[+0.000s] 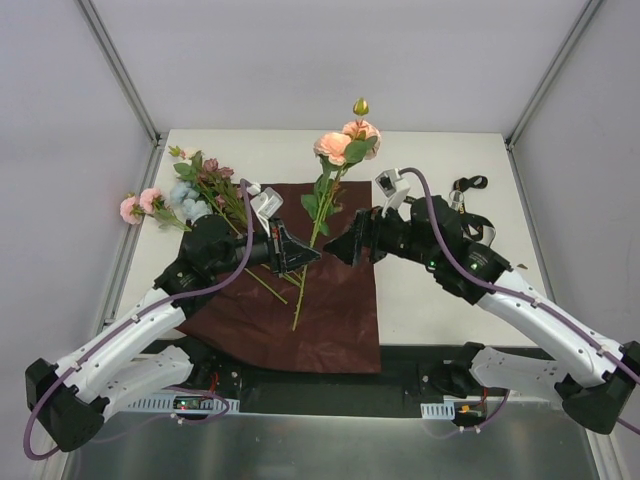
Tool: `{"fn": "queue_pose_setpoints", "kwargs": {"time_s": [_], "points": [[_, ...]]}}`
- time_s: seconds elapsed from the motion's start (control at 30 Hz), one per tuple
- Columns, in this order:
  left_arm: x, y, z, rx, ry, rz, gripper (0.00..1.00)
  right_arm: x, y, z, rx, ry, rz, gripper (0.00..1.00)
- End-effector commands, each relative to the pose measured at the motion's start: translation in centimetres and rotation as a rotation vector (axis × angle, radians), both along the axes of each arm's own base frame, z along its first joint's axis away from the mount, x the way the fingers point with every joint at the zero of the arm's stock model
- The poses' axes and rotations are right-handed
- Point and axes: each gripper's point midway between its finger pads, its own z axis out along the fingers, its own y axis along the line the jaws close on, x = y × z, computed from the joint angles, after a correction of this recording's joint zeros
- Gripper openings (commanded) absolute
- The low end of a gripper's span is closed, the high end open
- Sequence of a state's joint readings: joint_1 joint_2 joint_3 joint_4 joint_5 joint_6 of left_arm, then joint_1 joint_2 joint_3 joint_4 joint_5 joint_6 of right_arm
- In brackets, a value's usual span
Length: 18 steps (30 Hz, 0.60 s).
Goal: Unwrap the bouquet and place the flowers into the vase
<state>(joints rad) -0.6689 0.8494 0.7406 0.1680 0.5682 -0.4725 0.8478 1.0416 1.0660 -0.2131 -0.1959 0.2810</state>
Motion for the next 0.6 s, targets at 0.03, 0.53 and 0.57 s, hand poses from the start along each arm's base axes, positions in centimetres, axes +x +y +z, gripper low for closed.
{"fn": "queue_pose_setpoints", "kwargs": {"time_s": [0.03, 0.53, 0.57], "points": [[-0.8, -1.0, 1.7, -0.054, -0.08, -0.075, 0.0, -0.2, -0.9, 3.4, 0.098, -0.085, -0.036, 0.79], [-0.9, -1.9, 0.8, -0.031, -0.062, -0.106, 0.0, 0.5, 2.3, 4.8, 0.135, -0.107, 0.003, 0.59], [-0.9, -1.9, 0.7, -0.03, -0.059, -0.105, 0.0, 0.5, 2.5, 4.7, 0.131, -0.103, 0.006, 0.58]]}}
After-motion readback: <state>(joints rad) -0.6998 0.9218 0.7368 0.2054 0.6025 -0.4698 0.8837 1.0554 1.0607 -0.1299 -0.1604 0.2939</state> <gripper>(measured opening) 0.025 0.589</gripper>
